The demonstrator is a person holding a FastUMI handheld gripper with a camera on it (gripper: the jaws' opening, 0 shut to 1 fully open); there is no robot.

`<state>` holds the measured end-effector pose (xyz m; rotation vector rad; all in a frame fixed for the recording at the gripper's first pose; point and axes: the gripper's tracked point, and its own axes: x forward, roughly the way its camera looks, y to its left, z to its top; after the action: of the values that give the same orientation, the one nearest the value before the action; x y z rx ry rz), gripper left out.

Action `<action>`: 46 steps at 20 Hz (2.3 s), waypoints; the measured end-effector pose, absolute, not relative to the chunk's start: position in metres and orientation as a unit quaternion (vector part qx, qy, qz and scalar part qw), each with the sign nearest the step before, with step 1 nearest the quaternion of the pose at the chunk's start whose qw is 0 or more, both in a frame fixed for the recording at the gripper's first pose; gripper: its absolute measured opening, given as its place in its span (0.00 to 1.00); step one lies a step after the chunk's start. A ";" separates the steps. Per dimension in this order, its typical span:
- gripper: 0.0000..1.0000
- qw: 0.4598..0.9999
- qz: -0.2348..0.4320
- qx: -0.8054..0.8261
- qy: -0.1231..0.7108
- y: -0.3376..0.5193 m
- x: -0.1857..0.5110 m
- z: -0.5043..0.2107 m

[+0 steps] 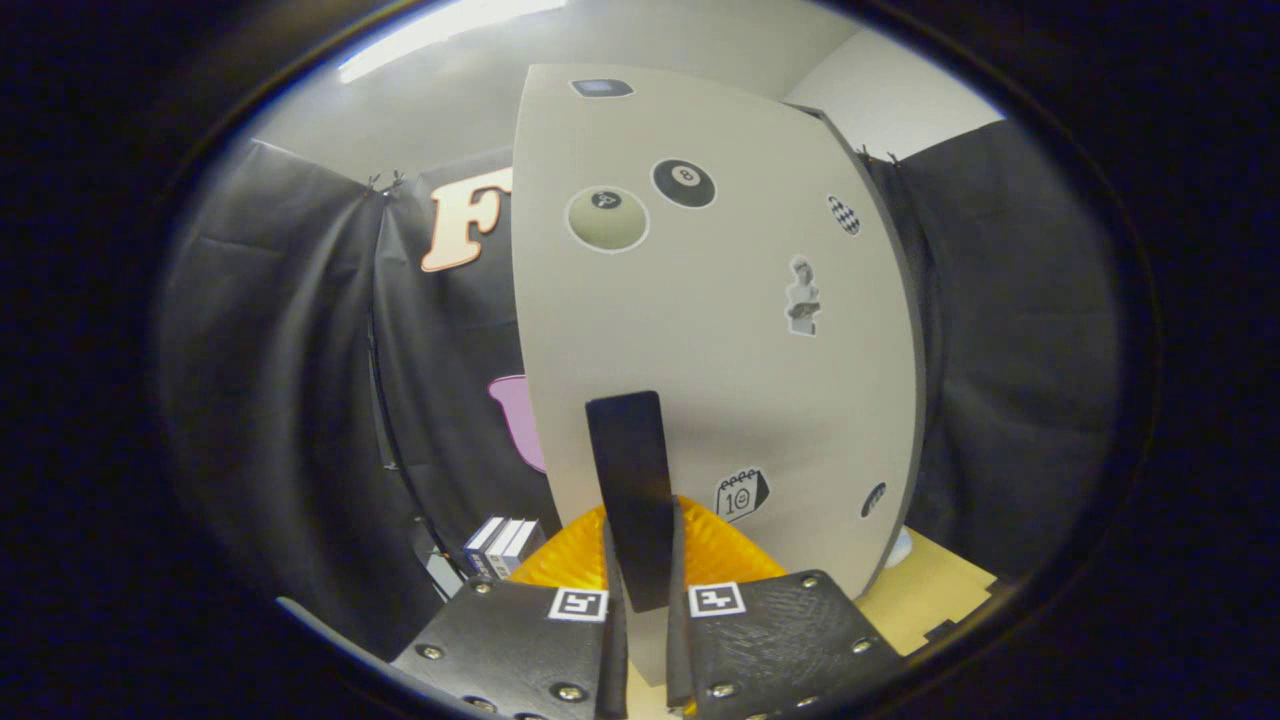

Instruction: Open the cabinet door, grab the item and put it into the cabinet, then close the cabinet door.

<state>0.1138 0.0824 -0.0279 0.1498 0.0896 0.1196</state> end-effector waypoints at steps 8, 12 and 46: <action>0.15 0.996 0.028 0.078 0.045 0.027 0.056 -0.023; 0.14 0.996 -0.007 0.073 0.043 -0.004 0.032 -0.022; 0.07 0.997 0.008 0.066 0.024 -0.218 0.015 -0.012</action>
<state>0.0146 -0.2176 -0.0125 0.1323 0.0482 0.0164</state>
